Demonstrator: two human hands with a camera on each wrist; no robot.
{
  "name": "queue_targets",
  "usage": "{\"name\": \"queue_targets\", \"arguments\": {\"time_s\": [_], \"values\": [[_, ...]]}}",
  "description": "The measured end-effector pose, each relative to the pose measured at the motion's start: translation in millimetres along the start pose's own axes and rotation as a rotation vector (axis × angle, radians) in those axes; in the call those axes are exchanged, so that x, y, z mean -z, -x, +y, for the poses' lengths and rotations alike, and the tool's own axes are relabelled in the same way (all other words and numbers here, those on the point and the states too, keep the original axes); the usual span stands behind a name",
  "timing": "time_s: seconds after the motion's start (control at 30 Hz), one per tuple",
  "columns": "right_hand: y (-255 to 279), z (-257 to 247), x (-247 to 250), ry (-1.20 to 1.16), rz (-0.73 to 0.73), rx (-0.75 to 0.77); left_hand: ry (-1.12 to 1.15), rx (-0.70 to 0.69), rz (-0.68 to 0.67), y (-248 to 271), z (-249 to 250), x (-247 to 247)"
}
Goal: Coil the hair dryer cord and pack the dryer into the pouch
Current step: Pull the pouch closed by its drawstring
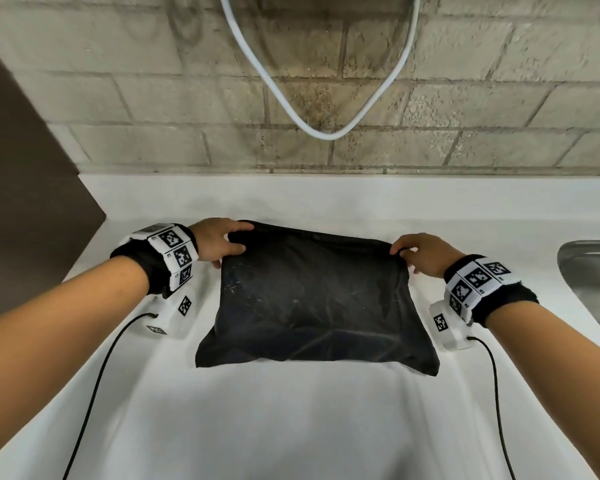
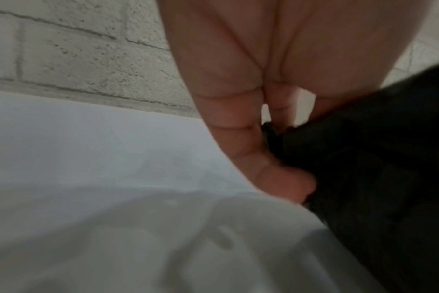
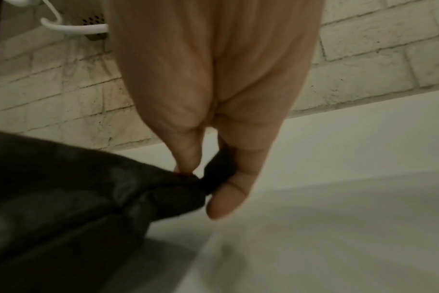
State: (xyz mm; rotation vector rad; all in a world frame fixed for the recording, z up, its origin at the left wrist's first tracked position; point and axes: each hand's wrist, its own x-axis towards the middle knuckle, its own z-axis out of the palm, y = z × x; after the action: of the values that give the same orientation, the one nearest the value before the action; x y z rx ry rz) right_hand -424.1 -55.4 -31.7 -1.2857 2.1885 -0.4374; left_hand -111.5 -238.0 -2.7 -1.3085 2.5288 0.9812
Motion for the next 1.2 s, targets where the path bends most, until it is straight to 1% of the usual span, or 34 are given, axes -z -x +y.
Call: {"name": "queue_targets", "arguments": {"time_s": [0.1,0.17,0.23,0.27,0.3,0.37,0.5,0.6,0.7,0.77,0.83,0.9,1.03,1.13,1.2], "values": [[8,-3,0,-0.087,-0.152,-0.153,0.012,0.038,-0.013,24,11,0],[12,-5,0,-0.154,-0.242,-0.230,0.028,0.014,-0.134,40,15,-7],[14,-7,-2,-0.202,-0.310,-0.202,0.063,-0.001,-0.290,54,18,-21],[13,-8,-4,-0.204,-0.324,-0.153,0.067,-0.009,-0.341,58,19,-29],[10,-8,-6,-0.190,-0.317,-0.105,0.064,-0.015,-0.355,59,17,-36],[5,-10,-7,-0.163,-0.255,-0.045,0.036,-0.008,-0.320,56,16,-41],[-9,-15,-1,-0.106,-0.078,0.025,0.010,0.027,-0.231,40,18,-31],[-24,-17,4,-0.096,0.049,0.059,-0.003,0.049,-0.149,24,21,-25],[-40,-15,8,-0.127,0.119,0.068,0.017,0.081,-0.099,8,23,-21],[-49,-16,10,-0.129,0.132,0.054,0.024,0.094,-0.082,-1,23,-19],[-56,-16,12,-0.102,0.127,0.027,0.028,0.107,-0.097,-7,23,-19],[-60,-17,12,-0.079,0.118,-0.004,0.024,0.114,-0.120,-12,23,-19],[-63,-15,12,-0.014,0.076,-0.026,0.036,0.127,-0.121,-14,20,-21],[-60,-9,11,-0.115,-0.004,-0.064,0.064,0.133,-0.120,-13,21,-22],[-53,-3,11,-0.183,-0.016,-0.088,0.089,0.128,-0.108,-9,21,-23]]}}
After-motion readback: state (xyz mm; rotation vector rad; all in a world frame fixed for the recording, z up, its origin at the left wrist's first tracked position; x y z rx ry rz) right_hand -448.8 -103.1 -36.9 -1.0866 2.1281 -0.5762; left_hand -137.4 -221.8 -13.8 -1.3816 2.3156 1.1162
